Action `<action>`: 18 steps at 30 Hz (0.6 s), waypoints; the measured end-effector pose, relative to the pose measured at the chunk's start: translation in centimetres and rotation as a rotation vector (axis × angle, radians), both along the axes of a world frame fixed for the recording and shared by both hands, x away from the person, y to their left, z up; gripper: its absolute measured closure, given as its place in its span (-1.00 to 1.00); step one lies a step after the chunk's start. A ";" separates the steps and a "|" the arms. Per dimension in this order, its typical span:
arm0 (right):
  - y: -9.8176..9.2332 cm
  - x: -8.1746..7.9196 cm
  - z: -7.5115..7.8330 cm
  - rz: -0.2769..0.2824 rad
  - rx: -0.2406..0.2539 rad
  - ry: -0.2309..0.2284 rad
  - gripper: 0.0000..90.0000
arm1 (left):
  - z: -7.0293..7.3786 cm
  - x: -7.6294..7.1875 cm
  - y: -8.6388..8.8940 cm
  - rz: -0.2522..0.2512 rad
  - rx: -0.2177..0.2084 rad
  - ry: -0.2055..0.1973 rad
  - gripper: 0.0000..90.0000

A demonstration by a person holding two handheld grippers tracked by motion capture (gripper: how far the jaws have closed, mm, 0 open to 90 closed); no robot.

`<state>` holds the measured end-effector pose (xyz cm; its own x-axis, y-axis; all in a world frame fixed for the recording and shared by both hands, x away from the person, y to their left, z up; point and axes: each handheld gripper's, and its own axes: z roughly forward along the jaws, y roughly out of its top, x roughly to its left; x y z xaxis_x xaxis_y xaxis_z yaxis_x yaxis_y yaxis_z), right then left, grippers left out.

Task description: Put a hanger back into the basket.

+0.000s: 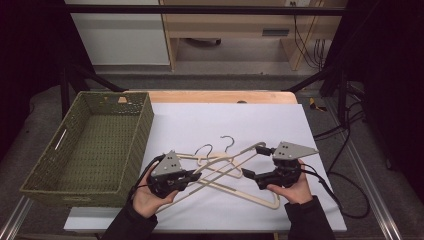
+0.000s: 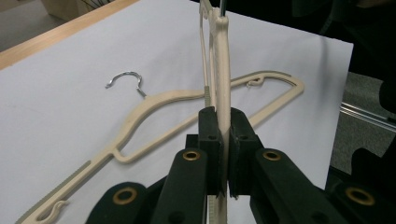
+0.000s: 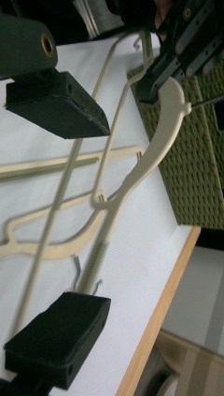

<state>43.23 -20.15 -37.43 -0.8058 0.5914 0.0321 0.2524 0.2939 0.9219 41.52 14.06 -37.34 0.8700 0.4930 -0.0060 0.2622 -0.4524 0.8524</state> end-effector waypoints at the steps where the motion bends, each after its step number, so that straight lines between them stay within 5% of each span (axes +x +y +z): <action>1: -0.4 -0.1 0.0 -0.016 0.015 0.006 -0.70 | 0.2 0.0 0.1 0.009 0.000 0.000 0.90; 9: -3.0 -0.7 -0.6 -0.123 0.033 0.014 -0.80 | 2.8 -0.3 1.4 0.047 -0.048 -0.041 0.90; 18: -4.6 -1.2 -1.4 -0.189 0.036 0.021 -0.85 | 7.6 0.2 3.7 0.105 -0.045 -0.096 0.90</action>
